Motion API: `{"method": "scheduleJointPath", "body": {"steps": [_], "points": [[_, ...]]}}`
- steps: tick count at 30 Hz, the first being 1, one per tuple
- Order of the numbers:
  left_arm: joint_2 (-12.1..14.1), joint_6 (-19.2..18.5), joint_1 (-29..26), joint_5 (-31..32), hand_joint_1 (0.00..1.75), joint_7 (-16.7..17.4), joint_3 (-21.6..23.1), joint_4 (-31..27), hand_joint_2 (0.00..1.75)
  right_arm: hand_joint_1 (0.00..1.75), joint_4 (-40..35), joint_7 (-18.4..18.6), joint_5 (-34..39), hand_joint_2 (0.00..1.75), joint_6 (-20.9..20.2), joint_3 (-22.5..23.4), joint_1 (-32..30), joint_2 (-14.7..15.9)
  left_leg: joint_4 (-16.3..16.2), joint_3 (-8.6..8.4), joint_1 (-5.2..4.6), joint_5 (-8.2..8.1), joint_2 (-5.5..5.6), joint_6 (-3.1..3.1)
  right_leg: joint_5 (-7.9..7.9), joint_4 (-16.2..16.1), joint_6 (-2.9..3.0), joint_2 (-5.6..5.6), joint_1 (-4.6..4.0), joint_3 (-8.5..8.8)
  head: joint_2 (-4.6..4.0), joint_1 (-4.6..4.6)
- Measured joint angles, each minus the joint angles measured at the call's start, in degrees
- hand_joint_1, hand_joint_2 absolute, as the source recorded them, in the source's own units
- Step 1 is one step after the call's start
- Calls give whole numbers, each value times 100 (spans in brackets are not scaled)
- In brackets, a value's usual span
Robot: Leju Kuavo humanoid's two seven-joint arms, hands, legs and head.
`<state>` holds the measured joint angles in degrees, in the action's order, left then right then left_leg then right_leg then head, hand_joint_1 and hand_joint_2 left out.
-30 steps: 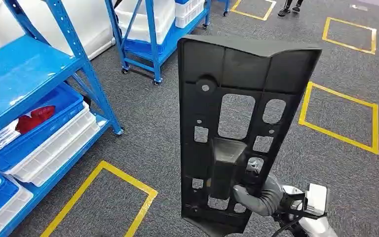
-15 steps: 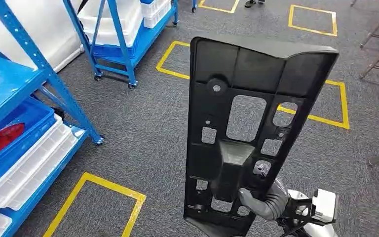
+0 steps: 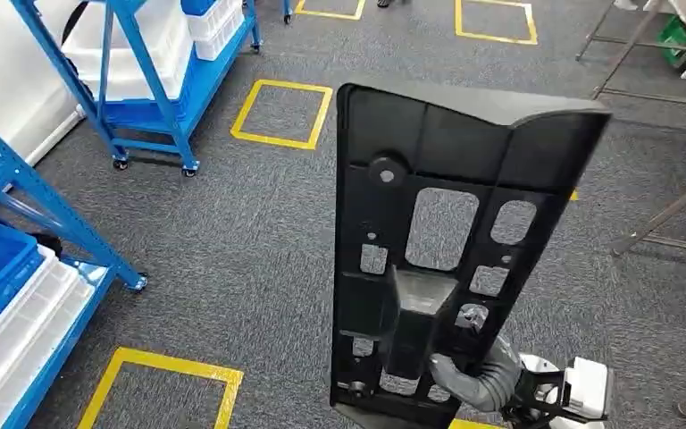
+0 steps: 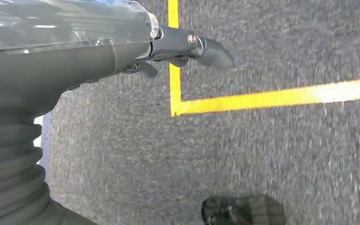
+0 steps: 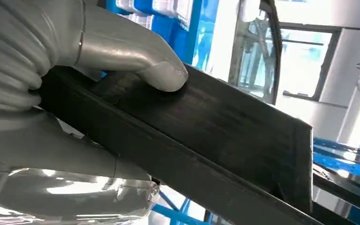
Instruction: Take the parts from the cabinet and place them on the table.
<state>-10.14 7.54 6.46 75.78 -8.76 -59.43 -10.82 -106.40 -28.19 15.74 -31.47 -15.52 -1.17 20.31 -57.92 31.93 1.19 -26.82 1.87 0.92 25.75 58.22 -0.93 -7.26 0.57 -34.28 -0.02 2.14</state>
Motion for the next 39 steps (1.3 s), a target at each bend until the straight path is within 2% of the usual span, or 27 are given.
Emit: {"method": "scheduleJointPath", "body": {"steps": [1,2,4,5,6,7,9,10,11,15,17,19,20,21,22,24,25,26,30,31,32,33,35,36,37,38,39], "points": [[7,11,6,-9,0,-4,-4,-2,175,169,4,11,7,175,-17,0,34,-2,31,-28,-8,12,-59,25,81,123,-19,333,-18,-39,2,-2],[7,17,5,-11,0,-13,-2,0,175,169,13,17,11,175,-39,0,97,-2,35,-34,-15,7,-115,57,271,450,-52,553,-19,-200,0,-2],[9,17,-23,-28,0,-15,-4,0,175,169,33,24,22,175,-48,-2,138,-26,33,-35,-43,-5,-241,74,662,1369,-104,672,14,-673,0,-2],[9,17,-35,-37,0,-15,-7,0,175,169,50,24,26,175,-48,-2,138,-33,31,-33,-50,-18,-303,79,743,1694,-119,681,27,-854,2,-2],[9,17,-39,-48,0,-15,-9,0,175,169,70,28,24,175,-50,-2,138,-35,30,-41,-55,-28,-364,78,691,1770,-122,691,33,-909,0,-2],[9,17,-36,-50,0,-15,-11,-2,175,169,81,33,24,175,-50,-2,139,-39,30,-57,-57,-43,-425,69,500,1532,-118,706,34,-802,0,-2],[7,17,-29,-59,0,-15,-13,0,175,169,85,33,24,175,-57,-2,160,-42,31,-114,-61,-82,-524,49,-3,528,-71,817,16,-285,0,-2],[7,17,-29,-68,0,-15,-13,0,175,169,85,31,28,175,-72,-2,191,-42,33,-142,-66,-103,-566,27,-106,68,-21,1051,-21,-56,0,-2],[4,17,-28,-72,0,-17,-13,-2,175,169,98,35,35,175,-90,-4,246,-46,23,-141,-111,-128,-605,-12,-30,3,35,1166,-110,-22,0,-2],[-7,17,-10,-72,0,-20,-17,-2,175,169,116,39,81,175,-138,-2,301,-59,57,-211,-108,-180,-797,-131,-61,-61,167,894,-111,-42,0,-2],[-4,24,-9,-74,0,-28,-20,0,175,169,125,46,101,175,-155,-9,359,-90,-313,-62,-74,-438,-405,-150,-86,-105,231,801,-57,4,0,0],[-4,24,-34,-74,0,-28,-24,0,175,169,149,57,101,175,-155,-11,398,-112,-1278,409,-72,-884,-237,-161,-77,-103,262,681,-63,9,0,-2],[-4,24,-50,-76,0,-26,-26,0,175,169,168,59,105,175,-155,-11,398,-124,-1666,619,-72,-988,-227,-169,-74,-100,266,613,-70,10,0,-2],[-4,24,-59,-76,0,-24,-31,0,175,169,188,68,105,175,-157,-13,399,-133,-1815,731,-72,-949,-225,-174,-73,-95,266,540,-71,15,0,-2],[-4,24,-59,-76,0,-22,-33,0,175,169,206,74,107,175,-157,-13,401,-136,-1679,707,-70,-785,-224,-169,-67,-87,260,467,-70,24,0,-2],[-4,24,-51,-79,0,-24,-35,0,175,169,218,81,118,175,-188,-13,411,-138,-784,357,-56,-197,-170,-153,-37,-50,227,319,-60,47,0,-2],[0,24,-49,-83,0,-28,-37,-2,175,169,221,83,129,175,-197,-13,425,-144,-316,170,-37,51,14,-148,-13,-15,205,262,-52,46,0,-2],[0,22,-53,-87,0,-35,-37,0,175,169,230,85,147,175,-208,-13,447,-153,-132,103,-30,-31,270,-141,14,47,162,201,-83,1,2,-2],[7,17,-27,-72,0,-44,-44,-2,175,169,245,98,190,175,-212,-2,416,-155,-74,78,-52,-1,79,-10,-31,21,18,-8,-26,-65,0,-2],[11,17,0,-70,0,-44,-46,-2,175,169,245,100,192,175,-210,4,404,-153,-32,57,-27,29,0,38,9,79,12,139,-12,-71,2,-2],[9,11,16,-66,0,-46,-46,-2,175,169,245,107,197,175,-201,11,418,-149,-10,37,-34,29,-46,65,143,274,-16,416,-42,-161,0,-2],[9,-2,14,-63,0,-46,-46,-2,175,169,245,116,203,175,-186,15,433,-149,-8,35,-49,27,-109,79,362,672,-46,558,-35,-362,0,-2],[11,-2,-13,-55,0,-44,-46,-2,175,169,271,136,256,175,-173,20,435,-149,-12,38,-75,9,-260,103,737,1595,-87,669,-6,-835,0,-2],[13,-2,-14,-55,0,-39,-48,0,175,169,295,159,280,175,-173,22,436,-149,-14,37,-83,-1,-323,105,758,1812,-95,679,3,-954,2,-2],[13,-2,-11,-55,0,-37,-48,-2,175,169,317,168,297,175,-173,22,437,-149,-14,31,-90,-10,-386,104,657,1750,-95,690,12,-933,2,-2],[13,-2,-6,-57,0,-37,-48,-2,175,169,334,177,313,175,-173,22,449,-149,-13,19,-97,-20,-448,100,450,1432,-81,708,13,-771,2,-2],[11,0,-5,-66,0,-39,-48,0,175,169,350,186,315,175,-179,22,472,-149,-12,-5,-105,-36,-508,91,164,832,-46,763,3,-452,0,-2]]}}
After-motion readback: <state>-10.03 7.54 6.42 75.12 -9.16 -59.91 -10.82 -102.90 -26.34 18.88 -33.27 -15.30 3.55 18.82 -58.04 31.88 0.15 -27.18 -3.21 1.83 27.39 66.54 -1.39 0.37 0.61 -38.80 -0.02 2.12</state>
